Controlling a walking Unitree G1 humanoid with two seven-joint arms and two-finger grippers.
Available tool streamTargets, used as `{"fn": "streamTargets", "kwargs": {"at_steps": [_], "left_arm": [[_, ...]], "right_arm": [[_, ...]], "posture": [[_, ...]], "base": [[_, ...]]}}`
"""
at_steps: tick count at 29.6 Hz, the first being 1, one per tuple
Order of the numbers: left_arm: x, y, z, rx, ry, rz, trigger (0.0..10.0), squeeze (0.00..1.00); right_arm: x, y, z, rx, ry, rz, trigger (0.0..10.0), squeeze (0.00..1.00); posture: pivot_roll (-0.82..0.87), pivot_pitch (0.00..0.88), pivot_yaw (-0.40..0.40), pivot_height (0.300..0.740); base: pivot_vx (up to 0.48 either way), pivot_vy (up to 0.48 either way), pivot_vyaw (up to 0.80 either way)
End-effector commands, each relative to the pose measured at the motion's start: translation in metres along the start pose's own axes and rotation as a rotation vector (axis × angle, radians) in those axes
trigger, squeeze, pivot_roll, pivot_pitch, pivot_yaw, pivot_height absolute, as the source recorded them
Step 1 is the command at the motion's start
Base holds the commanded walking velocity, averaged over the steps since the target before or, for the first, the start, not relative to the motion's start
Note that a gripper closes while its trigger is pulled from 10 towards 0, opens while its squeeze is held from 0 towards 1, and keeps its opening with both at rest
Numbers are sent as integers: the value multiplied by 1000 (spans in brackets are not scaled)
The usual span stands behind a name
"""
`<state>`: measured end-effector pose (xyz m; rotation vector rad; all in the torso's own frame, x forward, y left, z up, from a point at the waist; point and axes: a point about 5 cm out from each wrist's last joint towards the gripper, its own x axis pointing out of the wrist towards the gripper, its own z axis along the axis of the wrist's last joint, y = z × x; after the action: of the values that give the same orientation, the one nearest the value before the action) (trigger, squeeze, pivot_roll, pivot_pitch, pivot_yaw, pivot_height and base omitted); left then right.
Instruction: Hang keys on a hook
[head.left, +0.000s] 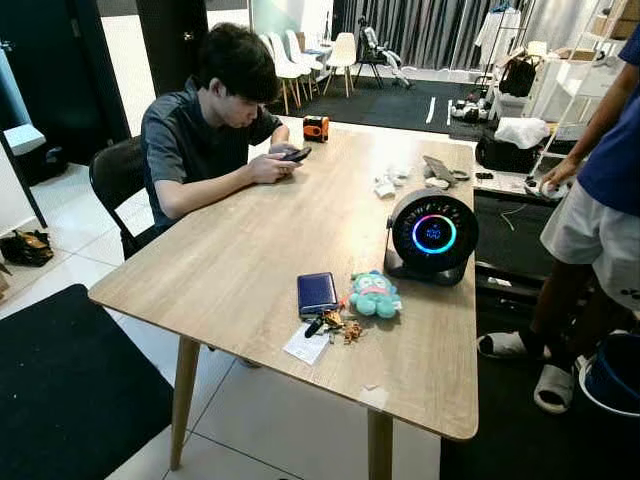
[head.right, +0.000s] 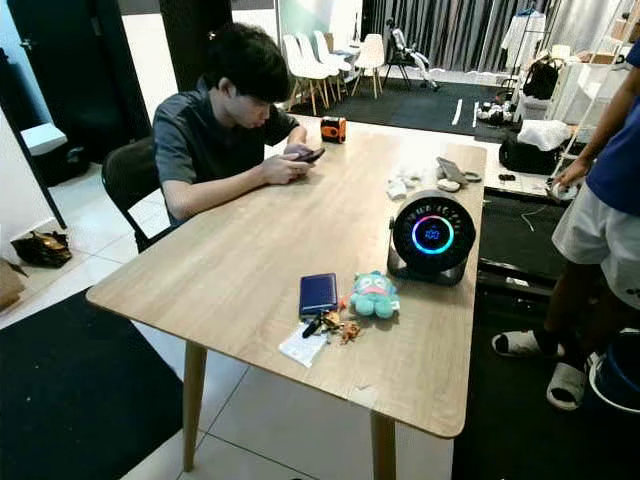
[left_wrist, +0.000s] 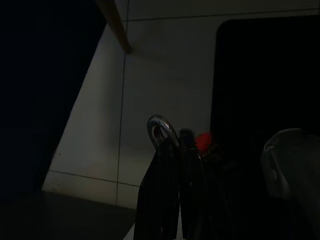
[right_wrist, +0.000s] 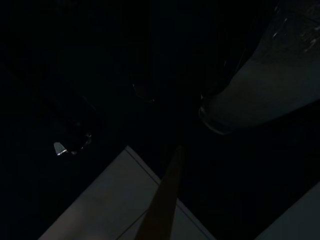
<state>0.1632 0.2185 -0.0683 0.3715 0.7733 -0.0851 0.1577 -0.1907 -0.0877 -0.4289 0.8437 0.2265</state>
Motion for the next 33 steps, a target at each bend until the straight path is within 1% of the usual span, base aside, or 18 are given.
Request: {"fn": "streamTargets", "kwargs": {"at_steps": [1,5,10,14,33], "left_arm": [[-3,-6,-6,6,10,-13,10000,0],[-3,-9,-7,3,-2,-11,10000,0],[-3,-10,-7,4,-5,-8,10000,0],[-3,-11,-7,8,-12,-11,10000,0],[-3,-13,-8,15,-15,-8,10000,0]], "right_arm": [[-1,2,-5,-2,15,11,10000,0],[-2,2,-7,-2,25,13,10000,0],[-2,1,-5,26,13,18,10000,0],[0,1,-3,22,11,20,10000,0],[0,2,-4,17,17,29,10000,0]], "posture": [[85,78,-10,740],[89,76,-13,740],[88,76,-12,740],[89,78,-13,740],[97,74,-18,740]], "base": [[0,0,0],[0,0,0],[0,0,0],[0,0,0],[0,0,0]]}}
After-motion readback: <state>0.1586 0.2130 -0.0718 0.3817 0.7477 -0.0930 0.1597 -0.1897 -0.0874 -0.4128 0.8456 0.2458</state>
